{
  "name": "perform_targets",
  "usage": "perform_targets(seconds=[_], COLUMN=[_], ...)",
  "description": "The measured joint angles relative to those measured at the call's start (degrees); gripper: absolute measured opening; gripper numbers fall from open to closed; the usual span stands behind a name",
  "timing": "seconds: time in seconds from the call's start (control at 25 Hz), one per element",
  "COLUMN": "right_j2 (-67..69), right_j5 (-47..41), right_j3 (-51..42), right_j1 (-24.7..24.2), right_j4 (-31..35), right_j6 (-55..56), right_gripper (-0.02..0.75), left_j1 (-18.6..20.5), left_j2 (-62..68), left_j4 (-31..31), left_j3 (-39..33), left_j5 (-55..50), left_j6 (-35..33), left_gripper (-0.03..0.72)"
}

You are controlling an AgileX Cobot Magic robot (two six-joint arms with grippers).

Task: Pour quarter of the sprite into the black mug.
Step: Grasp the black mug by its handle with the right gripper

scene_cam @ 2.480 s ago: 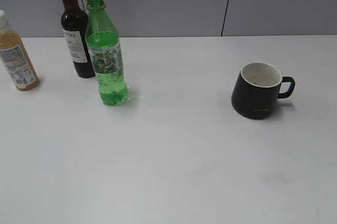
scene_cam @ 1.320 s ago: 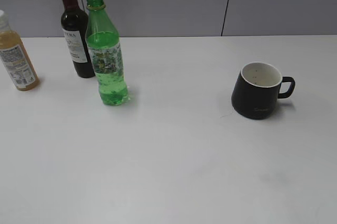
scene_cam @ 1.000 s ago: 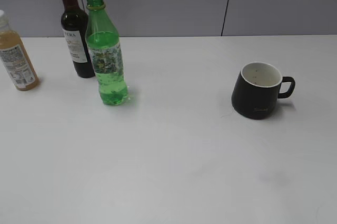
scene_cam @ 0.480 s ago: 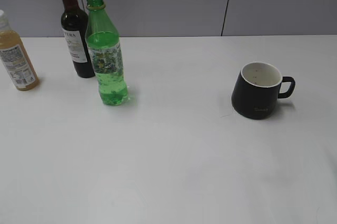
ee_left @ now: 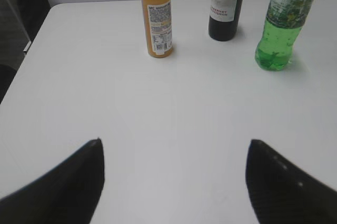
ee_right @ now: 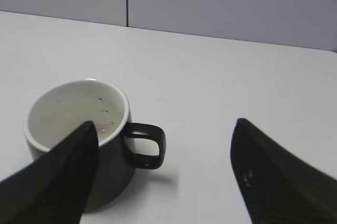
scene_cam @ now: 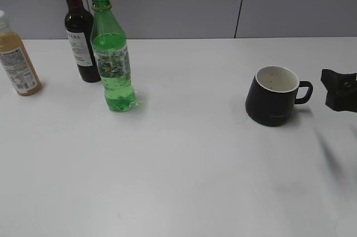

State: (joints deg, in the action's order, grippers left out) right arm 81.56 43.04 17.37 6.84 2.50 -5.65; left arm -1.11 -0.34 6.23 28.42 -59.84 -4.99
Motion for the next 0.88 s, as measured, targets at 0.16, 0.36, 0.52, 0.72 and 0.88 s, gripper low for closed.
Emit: perform_targets(seconds=[0.16, 0.36, 0.52, 0.72, 0.88], right_j2=[8.47, 15.76, 20.10, 23.79, 26.67], right_j5=[9.59, 18.30, 20.83, 23.79, 24.99], right_j3=[-0.16, -0.11, -0.11, -0.17, -0.17], right_j1=[0.00, 0.00, 0.00, 0.00, 0.00], right_j4=[1.99, 3.35, 3.48, 3.59, 3.59], right_j6=[0.00, 0.00, 0.02, 0.07, 0.13], right_gripper=[0.593, 0.593, 0.593, 0.593, 0.593], left_j1=[0.00, 0.00, 0.00, 0.00, 0.00], left_j2=[0.00, 0.00, 0.00, 0.00, 0.00], left_j4=[0.00, 0.00, 0.00, 0.00, 0.00], left_j3=[0.00, 0.00, 0.00, 0.00, 0.00], left_j5=[0.00, 0.00, 0.00, 0.00, 0.00], left_j6=[0.00, 0.00, 0.00, 0.00, 0.00], left_gripper=[0.620, 0.605, 0.596, 0.594, 0.590])
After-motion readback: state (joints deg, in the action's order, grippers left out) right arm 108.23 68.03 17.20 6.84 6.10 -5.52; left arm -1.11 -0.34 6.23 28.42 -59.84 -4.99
